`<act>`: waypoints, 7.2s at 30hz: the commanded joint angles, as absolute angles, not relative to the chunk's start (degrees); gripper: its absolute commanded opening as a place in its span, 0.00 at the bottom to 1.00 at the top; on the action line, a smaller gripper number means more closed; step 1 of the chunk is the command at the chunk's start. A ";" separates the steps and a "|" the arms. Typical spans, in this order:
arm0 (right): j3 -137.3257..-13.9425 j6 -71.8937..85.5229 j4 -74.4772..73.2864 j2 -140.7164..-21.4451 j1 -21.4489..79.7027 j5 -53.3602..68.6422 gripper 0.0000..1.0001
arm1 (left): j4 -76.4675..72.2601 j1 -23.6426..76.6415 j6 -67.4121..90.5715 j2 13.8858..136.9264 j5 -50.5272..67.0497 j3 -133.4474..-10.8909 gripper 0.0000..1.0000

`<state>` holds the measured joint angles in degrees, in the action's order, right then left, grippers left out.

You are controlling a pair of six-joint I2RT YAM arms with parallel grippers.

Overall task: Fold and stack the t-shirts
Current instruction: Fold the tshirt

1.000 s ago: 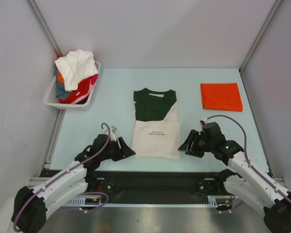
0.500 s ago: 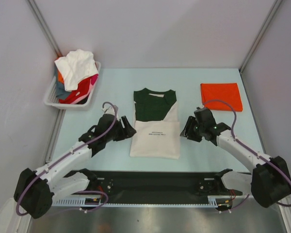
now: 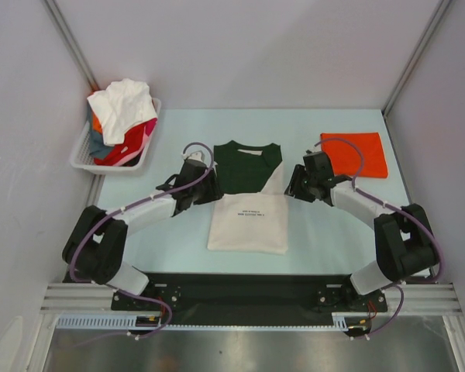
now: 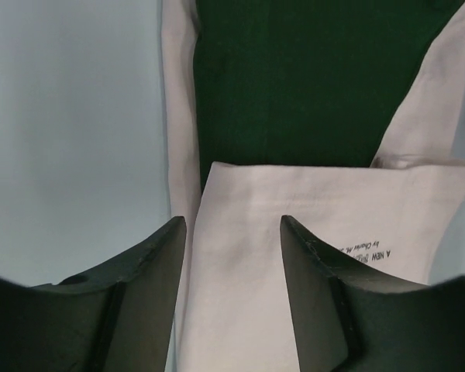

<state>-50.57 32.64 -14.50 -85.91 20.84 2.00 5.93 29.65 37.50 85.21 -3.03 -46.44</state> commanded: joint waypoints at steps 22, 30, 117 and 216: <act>-55.11 31.11 -8.09 -94.83 20.04 5.62 0.34 | 0.26 29.44 34.10 96.68 -4.83 -53.35 0.11; -53.79 31.55 -9.22 -92.90 20.13 5.19 0.47 | 0.26 29.44 34.19 95.98 -5.01 -52.74 0.00; -53.00 32.35 -8.35 -99.22 19.95 5.45 0.00 | -11.25 27.60 39.02 96.68 0.97 -41.05 0.18; -33.22 41.66 -26.19 -58.71 35.51 1.49 0.00 | 15.47 34.63 38.32 57.66 14.76 -25.22 0.00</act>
